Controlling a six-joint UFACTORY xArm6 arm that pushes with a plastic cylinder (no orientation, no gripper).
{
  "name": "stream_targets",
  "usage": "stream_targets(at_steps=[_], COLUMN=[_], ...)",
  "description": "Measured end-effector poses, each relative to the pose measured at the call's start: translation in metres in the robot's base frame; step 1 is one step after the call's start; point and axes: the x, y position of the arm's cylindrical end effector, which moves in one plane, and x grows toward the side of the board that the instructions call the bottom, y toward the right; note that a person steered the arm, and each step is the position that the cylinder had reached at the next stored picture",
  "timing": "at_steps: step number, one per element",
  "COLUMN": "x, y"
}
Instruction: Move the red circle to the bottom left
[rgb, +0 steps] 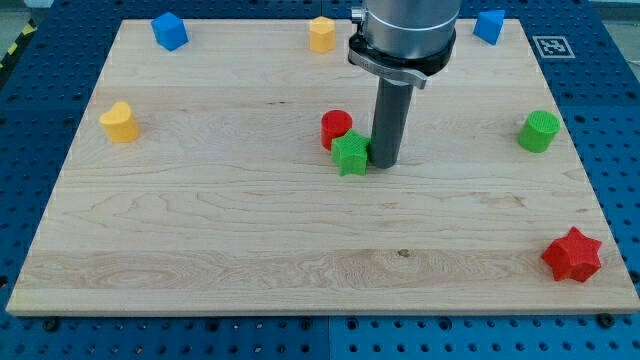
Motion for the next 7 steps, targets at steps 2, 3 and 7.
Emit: stream_targets(at_steps=[2,3,7], x=[-0.031,-0.046,-0.057], y=[0.010,-0.011,-0.033])
